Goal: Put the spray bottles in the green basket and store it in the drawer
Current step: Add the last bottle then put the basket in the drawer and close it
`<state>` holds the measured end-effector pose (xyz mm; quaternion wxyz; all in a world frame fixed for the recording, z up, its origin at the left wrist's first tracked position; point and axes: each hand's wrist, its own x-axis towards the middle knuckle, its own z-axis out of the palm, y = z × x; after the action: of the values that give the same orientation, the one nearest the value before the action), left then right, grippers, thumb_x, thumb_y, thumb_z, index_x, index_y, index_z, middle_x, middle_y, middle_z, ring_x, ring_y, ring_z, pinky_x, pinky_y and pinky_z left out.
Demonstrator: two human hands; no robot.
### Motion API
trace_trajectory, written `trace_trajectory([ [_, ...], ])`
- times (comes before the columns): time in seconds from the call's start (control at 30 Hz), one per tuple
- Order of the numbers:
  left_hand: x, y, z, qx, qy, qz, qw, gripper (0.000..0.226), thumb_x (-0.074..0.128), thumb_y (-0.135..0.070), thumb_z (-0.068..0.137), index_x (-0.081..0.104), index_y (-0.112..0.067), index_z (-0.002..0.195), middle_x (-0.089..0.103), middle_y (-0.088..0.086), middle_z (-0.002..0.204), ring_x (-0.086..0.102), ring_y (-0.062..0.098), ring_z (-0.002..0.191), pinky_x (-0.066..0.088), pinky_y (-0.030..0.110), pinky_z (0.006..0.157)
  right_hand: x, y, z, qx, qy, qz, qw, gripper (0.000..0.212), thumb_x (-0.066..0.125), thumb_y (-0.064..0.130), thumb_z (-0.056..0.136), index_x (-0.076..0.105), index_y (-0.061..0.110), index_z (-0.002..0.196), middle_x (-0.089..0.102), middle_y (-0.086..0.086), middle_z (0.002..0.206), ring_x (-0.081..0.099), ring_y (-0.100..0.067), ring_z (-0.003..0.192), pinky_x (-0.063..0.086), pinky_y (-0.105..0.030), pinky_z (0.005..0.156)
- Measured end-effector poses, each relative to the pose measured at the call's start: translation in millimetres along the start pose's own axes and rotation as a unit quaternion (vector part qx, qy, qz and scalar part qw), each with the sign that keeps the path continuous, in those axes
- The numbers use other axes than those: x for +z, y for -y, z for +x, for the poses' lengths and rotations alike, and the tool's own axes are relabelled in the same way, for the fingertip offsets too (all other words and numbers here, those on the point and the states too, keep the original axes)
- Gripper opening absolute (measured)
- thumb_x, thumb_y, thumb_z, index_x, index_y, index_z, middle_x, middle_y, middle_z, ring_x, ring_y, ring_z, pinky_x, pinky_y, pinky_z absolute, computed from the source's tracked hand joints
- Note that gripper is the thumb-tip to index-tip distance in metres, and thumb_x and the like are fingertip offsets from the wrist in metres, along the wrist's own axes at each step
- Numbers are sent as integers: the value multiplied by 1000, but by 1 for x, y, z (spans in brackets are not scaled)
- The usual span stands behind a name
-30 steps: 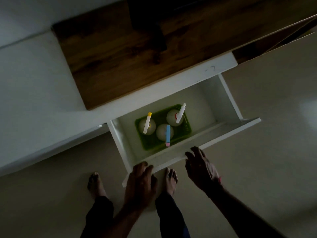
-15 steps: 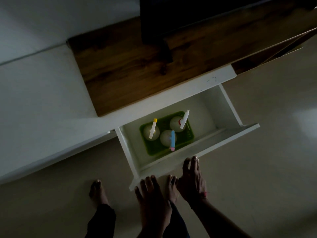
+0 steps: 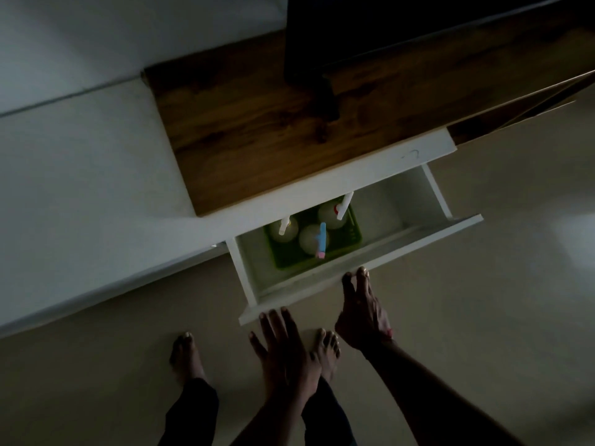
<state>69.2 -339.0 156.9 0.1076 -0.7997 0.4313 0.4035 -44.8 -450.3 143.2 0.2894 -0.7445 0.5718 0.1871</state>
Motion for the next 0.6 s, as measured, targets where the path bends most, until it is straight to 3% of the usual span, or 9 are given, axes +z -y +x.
trace_trajectory([
  [0.03,-11,-2,3,-12,5,8,1000,99,-11,-60,87,48,1,137,45,31,141,49,47,128,26,64,107,-3,2,5,-2,4,2,1000,92,61,13,77,6,17,151,-10,-18,158,21,-36,143,52,-33,94],
  [0.1,-22,-1,11,-6,4,18,1000,84,16,-63,91,2,-5,150,-2,26,155,13,45,147,12,64,116,-7,6,16,-8,12,9,1000,95,61,11,74,7,20,151,-14,-16,158,29,-37,140,55,-30,84],
  [0.13,-24,2,16,-3,7,15,1000,89,30,-60,91,-17,-7,145,-21,21,152,-5,41,149,2,63,117,-8,8,21,-14,13,11,1000,95,61,11,74,6,21,151,-15,-14,158,30,-38,139,55,-28,81],
  [0.17,-25,5,21,-7,11,20,1000,94,38,-56,91,-24,-8,143,-28,19,151,-14,39,148,-4,63,117,-10,11,25,-20,11,8,1000,96,61,12,74,5,22,151,-17,-13,158,27,-38,140,54,-27,80],
  [0.33,-37,17,45,-3,-18,29,999,97,46,-51,89,-17,-10,151,-23,15,159,-18,35,148,-5,68,114,-28,24,45,-41,3,-22,999,94,60,10,78,2,18,151,-17,-17,157,1,-37,146,42,-41,107],
  [0.6,-55,33,74,21,-30,46,998,97,49,-58,86,-7,-17,153,-32,10,157,-18,34,148,2,74,111,-40,46,81,-46,6,-62,997,90,58,19,84,-1,15,151,-19,-22,156,-6,-39,145,27,-46,115],
])
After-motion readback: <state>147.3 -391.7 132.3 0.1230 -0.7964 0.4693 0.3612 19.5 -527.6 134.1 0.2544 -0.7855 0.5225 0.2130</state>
